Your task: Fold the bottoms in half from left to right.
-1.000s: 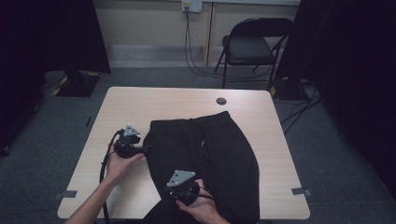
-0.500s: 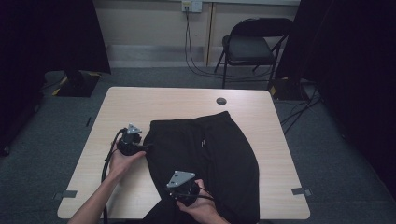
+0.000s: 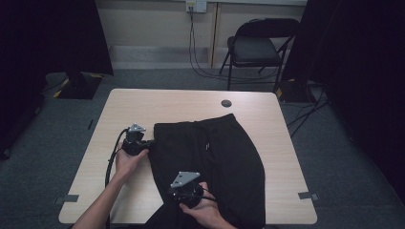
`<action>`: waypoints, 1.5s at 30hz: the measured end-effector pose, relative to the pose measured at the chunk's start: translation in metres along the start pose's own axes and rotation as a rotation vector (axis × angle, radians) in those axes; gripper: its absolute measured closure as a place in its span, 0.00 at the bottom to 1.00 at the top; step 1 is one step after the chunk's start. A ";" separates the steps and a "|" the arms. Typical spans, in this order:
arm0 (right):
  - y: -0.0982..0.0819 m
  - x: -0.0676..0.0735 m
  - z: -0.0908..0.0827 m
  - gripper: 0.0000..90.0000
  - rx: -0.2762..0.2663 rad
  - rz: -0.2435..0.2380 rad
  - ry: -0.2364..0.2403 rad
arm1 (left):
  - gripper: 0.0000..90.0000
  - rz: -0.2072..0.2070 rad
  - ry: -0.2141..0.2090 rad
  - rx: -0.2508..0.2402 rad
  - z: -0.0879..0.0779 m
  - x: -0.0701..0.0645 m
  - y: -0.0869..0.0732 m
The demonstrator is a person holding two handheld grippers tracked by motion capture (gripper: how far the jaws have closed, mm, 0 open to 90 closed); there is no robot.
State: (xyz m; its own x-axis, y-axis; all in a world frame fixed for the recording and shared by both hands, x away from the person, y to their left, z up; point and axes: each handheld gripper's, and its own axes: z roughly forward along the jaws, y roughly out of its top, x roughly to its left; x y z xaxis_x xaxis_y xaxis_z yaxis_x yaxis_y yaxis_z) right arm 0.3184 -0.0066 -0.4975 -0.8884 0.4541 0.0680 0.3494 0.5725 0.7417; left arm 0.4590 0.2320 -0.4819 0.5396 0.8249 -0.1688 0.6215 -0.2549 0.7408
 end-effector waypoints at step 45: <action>0.047 -0.024 -0.137 1.00 -0.444 0.055 -0.039 | 1.00 -0.001 -0.087 -0.256 -0.036 -0.049 0.094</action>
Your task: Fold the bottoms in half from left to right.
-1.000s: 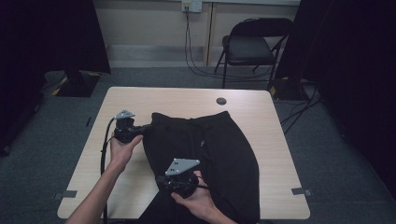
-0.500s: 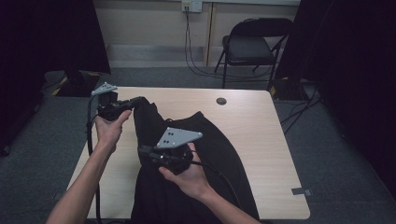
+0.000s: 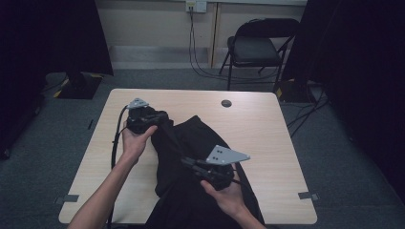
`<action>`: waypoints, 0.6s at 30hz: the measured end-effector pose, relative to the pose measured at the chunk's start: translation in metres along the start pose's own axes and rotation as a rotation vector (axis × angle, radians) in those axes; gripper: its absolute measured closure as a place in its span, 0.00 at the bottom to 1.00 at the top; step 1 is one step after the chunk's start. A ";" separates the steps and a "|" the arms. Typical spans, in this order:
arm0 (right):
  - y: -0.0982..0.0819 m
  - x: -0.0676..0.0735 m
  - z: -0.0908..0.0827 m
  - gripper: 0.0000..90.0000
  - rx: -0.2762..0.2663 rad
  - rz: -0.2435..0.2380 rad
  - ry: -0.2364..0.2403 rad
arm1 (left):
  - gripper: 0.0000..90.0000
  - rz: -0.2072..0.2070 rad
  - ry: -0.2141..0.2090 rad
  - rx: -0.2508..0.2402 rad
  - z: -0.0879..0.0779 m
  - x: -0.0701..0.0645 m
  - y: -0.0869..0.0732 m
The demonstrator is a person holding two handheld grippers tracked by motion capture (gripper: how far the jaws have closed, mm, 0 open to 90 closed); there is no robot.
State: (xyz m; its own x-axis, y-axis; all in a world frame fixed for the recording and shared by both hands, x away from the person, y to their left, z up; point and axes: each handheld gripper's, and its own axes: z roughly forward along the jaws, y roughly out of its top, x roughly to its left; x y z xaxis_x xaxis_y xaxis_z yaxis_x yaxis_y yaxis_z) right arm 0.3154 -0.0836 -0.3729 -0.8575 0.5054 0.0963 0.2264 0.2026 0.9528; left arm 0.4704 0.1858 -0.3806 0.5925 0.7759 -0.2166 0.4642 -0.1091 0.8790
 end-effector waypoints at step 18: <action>-0.077 -0.058 -0.058 1.00 0.273 0.088 -0.216 | 0.86 0.080 -0.129 0.054 0.120 -0.052 -0.012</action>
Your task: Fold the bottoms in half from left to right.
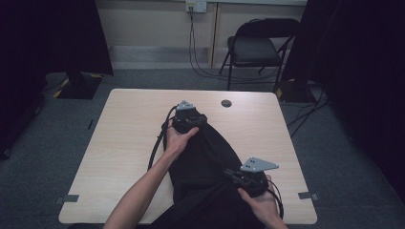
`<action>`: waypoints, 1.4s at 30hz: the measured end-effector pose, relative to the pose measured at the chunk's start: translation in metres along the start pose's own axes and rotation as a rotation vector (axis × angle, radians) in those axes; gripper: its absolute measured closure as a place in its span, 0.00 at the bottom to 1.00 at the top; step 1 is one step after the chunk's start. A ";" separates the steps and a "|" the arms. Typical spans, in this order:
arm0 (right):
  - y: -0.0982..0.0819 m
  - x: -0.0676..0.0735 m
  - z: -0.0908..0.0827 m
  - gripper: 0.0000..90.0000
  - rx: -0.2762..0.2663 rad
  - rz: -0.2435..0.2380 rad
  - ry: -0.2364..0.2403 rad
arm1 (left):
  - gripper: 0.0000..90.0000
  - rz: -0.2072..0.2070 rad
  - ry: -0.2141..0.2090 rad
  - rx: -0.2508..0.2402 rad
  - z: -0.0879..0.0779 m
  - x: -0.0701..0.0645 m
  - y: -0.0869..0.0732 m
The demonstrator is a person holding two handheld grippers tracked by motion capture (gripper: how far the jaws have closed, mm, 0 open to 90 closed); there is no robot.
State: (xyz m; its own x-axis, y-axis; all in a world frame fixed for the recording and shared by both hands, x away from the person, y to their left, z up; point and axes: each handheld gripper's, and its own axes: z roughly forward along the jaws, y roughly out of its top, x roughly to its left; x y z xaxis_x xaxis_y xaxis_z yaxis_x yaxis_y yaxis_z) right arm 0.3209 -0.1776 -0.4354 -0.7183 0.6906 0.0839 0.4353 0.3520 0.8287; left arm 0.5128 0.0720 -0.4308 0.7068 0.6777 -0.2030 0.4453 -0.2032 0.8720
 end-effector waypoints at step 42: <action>-0.004 0.035 0.102 0.66 0.217 -0.166 0.109 | 0.67 0.188 0.158 0.325 -0.071 -0.008 -0.107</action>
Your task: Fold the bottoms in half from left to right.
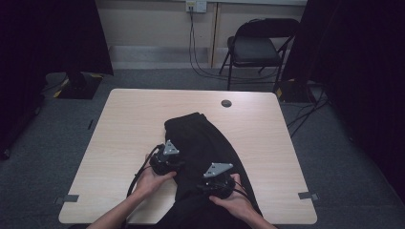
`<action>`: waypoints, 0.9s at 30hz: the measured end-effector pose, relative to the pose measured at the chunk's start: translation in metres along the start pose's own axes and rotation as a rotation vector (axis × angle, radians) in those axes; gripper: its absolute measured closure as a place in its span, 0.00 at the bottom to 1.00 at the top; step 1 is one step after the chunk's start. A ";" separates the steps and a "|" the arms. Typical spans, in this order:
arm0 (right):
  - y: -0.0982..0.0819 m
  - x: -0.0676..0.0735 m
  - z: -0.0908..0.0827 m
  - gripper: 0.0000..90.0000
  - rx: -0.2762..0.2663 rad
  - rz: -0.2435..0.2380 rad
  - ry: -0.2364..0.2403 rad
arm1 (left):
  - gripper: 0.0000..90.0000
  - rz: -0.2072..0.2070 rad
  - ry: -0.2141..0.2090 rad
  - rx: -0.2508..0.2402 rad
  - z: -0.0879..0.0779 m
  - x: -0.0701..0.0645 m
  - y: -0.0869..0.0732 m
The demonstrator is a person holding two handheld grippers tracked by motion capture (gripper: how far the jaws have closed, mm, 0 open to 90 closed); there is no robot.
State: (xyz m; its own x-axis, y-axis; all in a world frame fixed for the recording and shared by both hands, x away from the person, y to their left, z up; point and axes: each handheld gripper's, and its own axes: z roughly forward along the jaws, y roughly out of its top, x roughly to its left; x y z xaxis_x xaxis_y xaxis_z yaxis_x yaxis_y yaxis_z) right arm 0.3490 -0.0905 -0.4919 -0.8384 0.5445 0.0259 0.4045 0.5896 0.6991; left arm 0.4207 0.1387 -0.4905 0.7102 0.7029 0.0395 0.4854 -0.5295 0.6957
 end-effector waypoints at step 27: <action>0.059 -0.057 0.006 0.47 -0.143 0.101 -0.151 | 0.59 -0.039 0.026 -0.033 -0.039 0.031 -0.009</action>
State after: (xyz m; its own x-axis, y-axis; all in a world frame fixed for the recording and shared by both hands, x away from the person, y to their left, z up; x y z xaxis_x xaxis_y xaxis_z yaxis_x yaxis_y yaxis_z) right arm 0.4231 -0.0830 -0.4560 -0.7275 0.6861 0.0007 0.4184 0.4429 0.7929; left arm 0.4187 0.1841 -0.4677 0.6771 0.7353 0.0300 0.4952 -0.4854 0.7206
